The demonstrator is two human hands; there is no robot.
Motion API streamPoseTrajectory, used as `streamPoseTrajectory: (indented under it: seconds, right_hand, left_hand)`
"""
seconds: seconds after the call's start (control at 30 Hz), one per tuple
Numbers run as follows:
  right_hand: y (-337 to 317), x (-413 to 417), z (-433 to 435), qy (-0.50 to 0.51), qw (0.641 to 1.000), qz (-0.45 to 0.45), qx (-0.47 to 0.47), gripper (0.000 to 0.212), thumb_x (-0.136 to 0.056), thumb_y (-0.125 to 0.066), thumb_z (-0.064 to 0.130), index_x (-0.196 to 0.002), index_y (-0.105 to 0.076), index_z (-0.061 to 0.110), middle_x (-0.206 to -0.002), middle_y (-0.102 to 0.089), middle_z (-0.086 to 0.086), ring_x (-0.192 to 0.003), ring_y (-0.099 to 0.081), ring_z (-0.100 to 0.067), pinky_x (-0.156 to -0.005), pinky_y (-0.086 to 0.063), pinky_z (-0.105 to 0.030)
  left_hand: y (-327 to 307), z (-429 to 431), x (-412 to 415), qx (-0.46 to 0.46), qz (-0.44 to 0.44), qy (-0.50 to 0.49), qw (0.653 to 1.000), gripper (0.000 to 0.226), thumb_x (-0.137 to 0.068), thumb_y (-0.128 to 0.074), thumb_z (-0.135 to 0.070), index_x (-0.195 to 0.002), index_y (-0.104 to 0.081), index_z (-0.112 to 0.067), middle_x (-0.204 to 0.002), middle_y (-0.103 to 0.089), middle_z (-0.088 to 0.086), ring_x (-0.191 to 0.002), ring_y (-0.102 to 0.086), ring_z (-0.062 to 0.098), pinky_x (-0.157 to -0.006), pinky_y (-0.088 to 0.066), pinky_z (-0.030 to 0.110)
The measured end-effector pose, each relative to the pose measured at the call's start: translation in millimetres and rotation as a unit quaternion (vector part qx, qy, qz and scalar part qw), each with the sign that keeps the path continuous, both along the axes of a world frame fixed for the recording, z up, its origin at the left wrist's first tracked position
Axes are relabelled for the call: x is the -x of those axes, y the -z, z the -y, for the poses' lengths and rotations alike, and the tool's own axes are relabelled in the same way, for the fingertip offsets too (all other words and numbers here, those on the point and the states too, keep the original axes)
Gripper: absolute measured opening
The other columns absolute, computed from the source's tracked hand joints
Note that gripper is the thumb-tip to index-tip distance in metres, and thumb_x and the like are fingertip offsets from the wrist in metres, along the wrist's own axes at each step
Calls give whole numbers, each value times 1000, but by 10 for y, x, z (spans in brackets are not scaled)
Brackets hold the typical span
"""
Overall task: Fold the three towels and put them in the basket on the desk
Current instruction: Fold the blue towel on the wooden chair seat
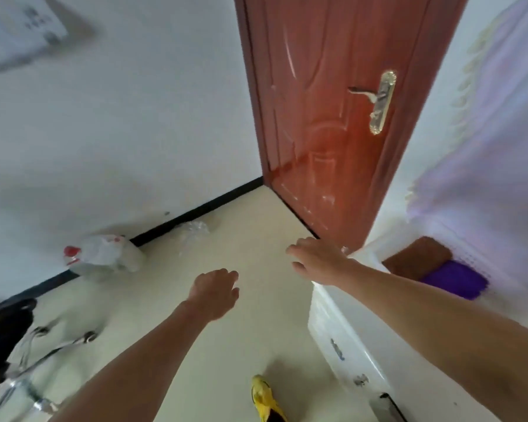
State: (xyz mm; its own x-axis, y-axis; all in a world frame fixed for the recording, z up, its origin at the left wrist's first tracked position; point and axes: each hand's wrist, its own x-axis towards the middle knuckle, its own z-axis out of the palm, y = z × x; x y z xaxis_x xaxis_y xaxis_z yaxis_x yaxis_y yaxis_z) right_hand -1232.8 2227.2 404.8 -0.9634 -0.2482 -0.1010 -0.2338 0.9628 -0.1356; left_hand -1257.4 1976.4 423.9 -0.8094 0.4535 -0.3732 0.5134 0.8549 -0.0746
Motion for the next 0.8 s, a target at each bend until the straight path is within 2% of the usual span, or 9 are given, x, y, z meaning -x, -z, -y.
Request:
streamPoseTrajectory:
  seconds: [0.07,0.1,0.27,0.3,0.47,0.6,0.8]
  right_hand:
    - [-25,107,658,-74,997,-2,4,34,-95,-45,31,-125,-55,19,-112,-61,-6,-105,-59,-27,-79,-50,-38]
    - [-75,135,965,-107,994,-3,7,37,-95,-45,32,-129,-54,18,-115,-60,-7,-107,-58,-27,-81,-49,-38]
    - [-348,181,2684,-242,970,-20,-3,34,-96,-42,30,-126,-53,17,-117,-56,-8,-111,-54,-28,-85,-45,-38]
    - [-385,157,3247,-282,959,-28,-3,34,-95,-41,29,-125,-53,18,-116,-56,-8,-110,-55,-28,-85,-46,-38]
    - [-448,-101,5089,-376,926,-42,-13,35,-96,-39,31,-128,-51,21,-118,-54,-6,-113,-54,-27,-85,-48,-38]
    - [-459,-657,6771,-457,889,-25,-7,37,-96,-41,32,-131,-47,23,-123,-52,-5,-117,-52,-27,-89,-46,-38]
    - [-457,-1293,8477,-582,812,-45,-21,38,-96,-44,29,-132,-48,19,-124,-54,-7,-116,-52,-28,-92,-46,-41]
  left_hand:
    - [-86,696,-220,-6,-15,-72,997,39,-98,-38,-39,-133,-47,-22,-130,-55,1,-118,-54,23,-92,-42,34]
    - [-124,1011,-325,-5,-22,-105,994,39,-98,-38,-39,-133,-47,-22,-130,-55,1,-117,-54,23,-91,-42,32]
    - [-316,2649,-1023,-9,-51,-264,963,37,-97,-41,-37,-128,-51,-20,-127,-56,3,-115,-55,24,-89,-44,34]
    - [-361,3131,-1273,-10,-60,-306,950,36,-97,-41,-38,-127,-51,-20,-126,-56,3,-114,-56,25,-88,-44,34]
    - [-401,4608,-2156,-19,-70,-418,906,33,-94,-45,-36,-121,-56,-20,-121,-60,1,-111,-58,25,-89,-45,33]
    - [-466,5900,-3018,8,-55,-504,862,34,-94,-44,-36,-120,-56,-17,-121,-59,4,-110,-58,27,-89,-47,34]
    - [-395,7200,-3790,14,-43,-609,792,33,-93,-44,-35,-115,-57,-15,-115,-60,2,-103,-60,27,-84,-50,35]
